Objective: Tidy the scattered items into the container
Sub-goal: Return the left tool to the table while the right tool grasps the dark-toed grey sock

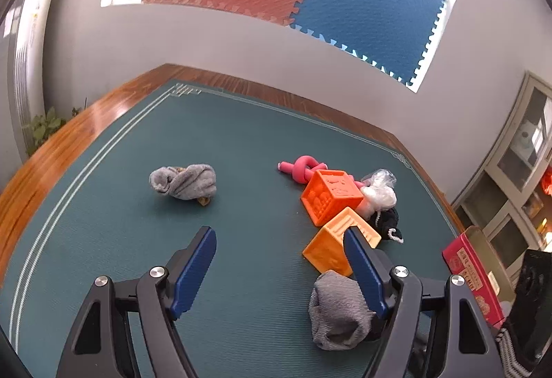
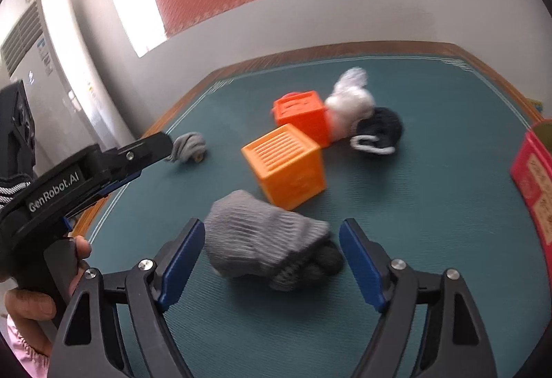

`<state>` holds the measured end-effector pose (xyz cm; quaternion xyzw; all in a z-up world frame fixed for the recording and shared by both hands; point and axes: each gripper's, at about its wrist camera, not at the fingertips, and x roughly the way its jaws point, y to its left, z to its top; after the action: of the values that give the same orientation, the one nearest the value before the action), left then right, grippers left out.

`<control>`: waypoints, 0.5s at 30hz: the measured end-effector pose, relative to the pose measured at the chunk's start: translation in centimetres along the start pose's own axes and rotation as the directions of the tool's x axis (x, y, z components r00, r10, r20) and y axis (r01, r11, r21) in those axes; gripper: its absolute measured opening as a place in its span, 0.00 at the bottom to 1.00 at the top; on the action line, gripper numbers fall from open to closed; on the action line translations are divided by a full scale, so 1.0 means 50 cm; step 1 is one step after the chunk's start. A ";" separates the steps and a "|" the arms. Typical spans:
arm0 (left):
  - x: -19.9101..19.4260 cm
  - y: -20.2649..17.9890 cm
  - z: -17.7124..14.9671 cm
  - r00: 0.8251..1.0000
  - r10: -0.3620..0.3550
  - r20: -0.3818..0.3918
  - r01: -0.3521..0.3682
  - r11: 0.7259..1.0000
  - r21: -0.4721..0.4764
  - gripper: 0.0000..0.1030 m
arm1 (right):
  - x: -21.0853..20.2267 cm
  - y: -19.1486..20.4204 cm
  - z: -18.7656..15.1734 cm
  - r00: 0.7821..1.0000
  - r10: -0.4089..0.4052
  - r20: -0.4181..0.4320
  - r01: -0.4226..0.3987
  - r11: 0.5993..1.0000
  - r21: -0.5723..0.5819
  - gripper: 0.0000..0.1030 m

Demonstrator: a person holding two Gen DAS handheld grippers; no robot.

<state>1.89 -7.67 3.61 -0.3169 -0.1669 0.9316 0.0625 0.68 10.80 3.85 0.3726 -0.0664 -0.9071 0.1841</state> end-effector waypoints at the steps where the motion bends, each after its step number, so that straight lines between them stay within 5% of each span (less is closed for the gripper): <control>1: 0.003 0.004 0.000 1.000 0.000 -0.004 0.000 1.000 -0.007 0.76 | 0.009 0.008 0.001 1.000 -0.008 -0.007 0.008 1.000 -0.014 0.82; 13: 0.039 0.002 -0.008 0.999 0.014 -0.047 -0.013 1.000 0.003 0.76 | 0.048 0.009 -0.012 0.993 -0.111 -0.049 0.108 0.992 -0.062 0.83; 15: 0.045 -0.002 -0.010 0.998 0.016 -0.055 -0.015 1.000 0.012 0.76 | 0.053 0.005 -0.014 0.992 -0.117 -0.053 0.113 0.991 -0.072 0.68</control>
<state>0.43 -6.94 1.98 -0.3433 -0.1571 0.9240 0.0616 -0.48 9.59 1.67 0.3949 -0.0083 -0.9070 0.1460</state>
